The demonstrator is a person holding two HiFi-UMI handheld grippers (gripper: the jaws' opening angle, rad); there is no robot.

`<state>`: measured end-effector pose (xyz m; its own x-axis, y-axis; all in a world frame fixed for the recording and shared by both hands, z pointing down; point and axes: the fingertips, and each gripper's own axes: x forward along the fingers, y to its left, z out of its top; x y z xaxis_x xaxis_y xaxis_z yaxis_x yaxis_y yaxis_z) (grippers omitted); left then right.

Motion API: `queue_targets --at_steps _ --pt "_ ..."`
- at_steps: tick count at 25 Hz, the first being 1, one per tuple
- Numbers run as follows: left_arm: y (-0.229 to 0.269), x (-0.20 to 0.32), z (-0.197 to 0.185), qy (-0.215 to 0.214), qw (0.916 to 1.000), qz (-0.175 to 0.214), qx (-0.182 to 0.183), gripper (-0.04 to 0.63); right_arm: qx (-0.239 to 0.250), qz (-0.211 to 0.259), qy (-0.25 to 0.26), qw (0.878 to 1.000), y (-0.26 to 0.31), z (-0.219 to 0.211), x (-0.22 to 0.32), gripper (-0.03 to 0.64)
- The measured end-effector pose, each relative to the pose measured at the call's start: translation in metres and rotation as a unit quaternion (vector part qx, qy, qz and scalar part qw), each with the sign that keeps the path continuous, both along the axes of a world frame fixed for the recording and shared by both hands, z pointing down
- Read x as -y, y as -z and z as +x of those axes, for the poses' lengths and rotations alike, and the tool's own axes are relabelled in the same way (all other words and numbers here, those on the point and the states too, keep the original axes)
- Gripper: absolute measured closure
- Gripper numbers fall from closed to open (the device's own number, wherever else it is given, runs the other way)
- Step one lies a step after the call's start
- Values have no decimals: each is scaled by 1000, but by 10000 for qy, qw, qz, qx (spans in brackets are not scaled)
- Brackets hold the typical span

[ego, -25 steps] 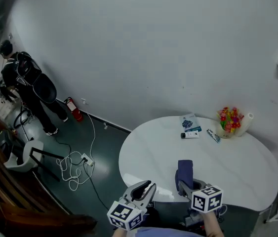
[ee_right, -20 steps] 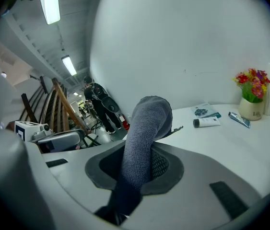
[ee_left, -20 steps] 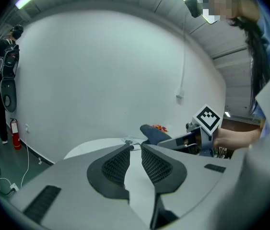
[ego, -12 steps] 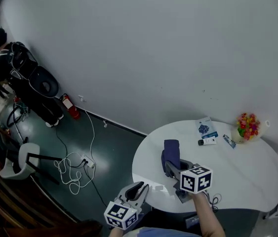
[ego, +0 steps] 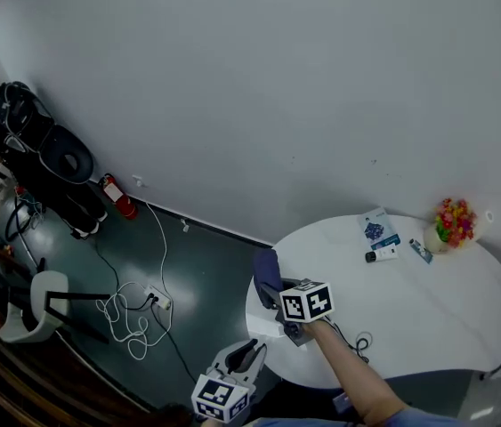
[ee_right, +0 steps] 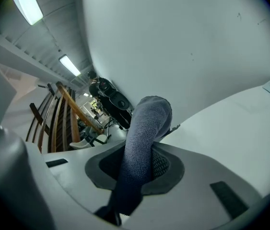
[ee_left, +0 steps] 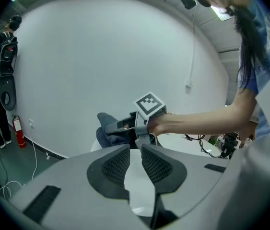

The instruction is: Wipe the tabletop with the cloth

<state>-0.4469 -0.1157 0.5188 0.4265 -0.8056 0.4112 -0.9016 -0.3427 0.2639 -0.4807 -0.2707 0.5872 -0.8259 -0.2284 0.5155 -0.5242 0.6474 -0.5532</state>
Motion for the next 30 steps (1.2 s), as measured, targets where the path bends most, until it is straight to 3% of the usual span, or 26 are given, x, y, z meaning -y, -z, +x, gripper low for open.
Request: queue_targets --at_steps 5,13,22,30 --pt "-1 5 3 -92 9999 -60 -67 525 -786 -31 -92 9969 -36 23 12 546" --pt "-2 22 20 -410 9990 -53 -193 525 -1286 12 -347 9911 -51 88 16 546" --pt "18 40 85 -1040 9945 80 -115 525 -1629 -66 -897 9825 -56 189 20 546" --pt "43 56 165 -1198 9926 180 -66 525 -1604 -156 -1070 9811 -53 279 23 546"
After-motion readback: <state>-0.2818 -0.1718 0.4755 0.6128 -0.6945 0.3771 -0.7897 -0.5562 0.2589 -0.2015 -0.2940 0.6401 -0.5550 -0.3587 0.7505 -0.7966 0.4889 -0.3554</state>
